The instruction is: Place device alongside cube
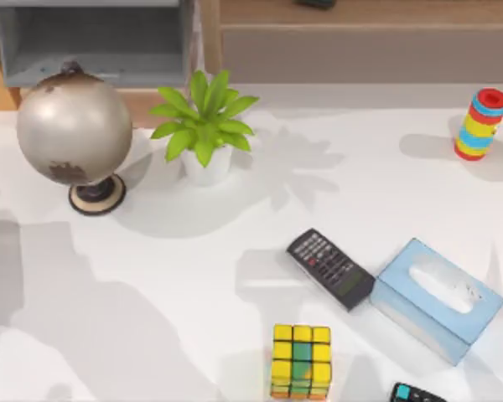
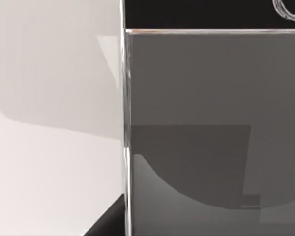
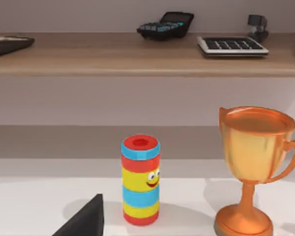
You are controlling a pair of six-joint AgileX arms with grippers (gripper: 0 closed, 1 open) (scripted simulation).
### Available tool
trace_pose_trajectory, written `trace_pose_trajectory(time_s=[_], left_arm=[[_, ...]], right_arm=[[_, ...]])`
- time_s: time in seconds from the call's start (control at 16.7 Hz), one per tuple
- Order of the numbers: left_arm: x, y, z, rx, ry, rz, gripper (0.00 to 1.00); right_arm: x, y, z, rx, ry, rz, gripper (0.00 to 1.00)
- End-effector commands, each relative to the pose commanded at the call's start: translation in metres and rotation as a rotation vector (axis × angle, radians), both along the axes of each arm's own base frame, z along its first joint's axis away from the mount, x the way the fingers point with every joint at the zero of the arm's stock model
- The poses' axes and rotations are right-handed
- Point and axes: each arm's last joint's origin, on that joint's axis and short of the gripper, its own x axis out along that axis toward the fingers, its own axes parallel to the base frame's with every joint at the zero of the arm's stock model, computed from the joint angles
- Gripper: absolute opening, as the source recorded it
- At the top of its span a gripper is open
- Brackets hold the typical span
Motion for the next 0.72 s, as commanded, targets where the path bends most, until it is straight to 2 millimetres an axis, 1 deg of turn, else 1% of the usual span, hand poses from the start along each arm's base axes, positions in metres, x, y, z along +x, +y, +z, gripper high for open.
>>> trace_pose_trajectory(time_s=[0.12, 0.3, 0.48, 0.72], left_arm=[[0.003, -0.007, 0.016, 0.026, -0.035, -0.003, 0.00], [0.004, -0.027, 0.035, 0.056, -0.061, -0.013, 0.00], [0.000, -0.056, 0.046, 0.069, -0.052, -0.026, 0.00], [-0.014, -0.102, 0.051, 0.066, 0.001, -0.035, 0.00]], right_arm=[[0.000, 0.000, 0.000, 0.000, 0.000, 0.000, 1.00], [0.000, 0.000, 0.000, 0.000, 0.000, 0.000, 1.00], [0.000, 0.000, 0.000, 0.000, 0.000, 0.000, 1.00], [0.000, 0.000, 0.000, 0.000, 0.000, 0.000, 1.00]])
